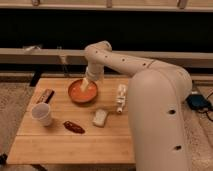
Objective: Place the pepper on the white sponge
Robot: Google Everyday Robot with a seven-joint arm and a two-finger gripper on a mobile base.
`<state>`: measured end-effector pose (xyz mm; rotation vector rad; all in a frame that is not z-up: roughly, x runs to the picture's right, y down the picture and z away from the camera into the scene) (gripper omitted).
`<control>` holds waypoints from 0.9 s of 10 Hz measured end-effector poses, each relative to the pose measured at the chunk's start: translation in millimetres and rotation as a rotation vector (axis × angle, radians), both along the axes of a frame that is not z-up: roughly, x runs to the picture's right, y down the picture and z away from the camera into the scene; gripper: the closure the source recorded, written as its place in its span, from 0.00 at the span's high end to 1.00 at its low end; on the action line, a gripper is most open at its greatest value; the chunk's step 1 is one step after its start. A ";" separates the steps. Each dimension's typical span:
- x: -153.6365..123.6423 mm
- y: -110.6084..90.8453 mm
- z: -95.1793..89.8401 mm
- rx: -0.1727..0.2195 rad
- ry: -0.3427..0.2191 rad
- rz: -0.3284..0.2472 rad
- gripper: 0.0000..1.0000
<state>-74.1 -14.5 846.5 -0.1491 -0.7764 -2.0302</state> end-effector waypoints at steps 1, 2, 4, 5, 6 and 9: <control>0.2 0.0 0.0 0.000 0.000 0.000 0.80; 0.1 0.2 0.1 0.000 0.000 0.000 0.80; -0.8 2.2 -2.0 0.013 -0.006 -0.021 0.80; -4.8 6.6 -7.6 0.026 -0.022 -0.041 0.80; -9.4 13.0 -13.9 0.039 -0.038 -0.060 0.80; -35.3 64.1 -47.6 0.071 -0.104 -0.129 0.80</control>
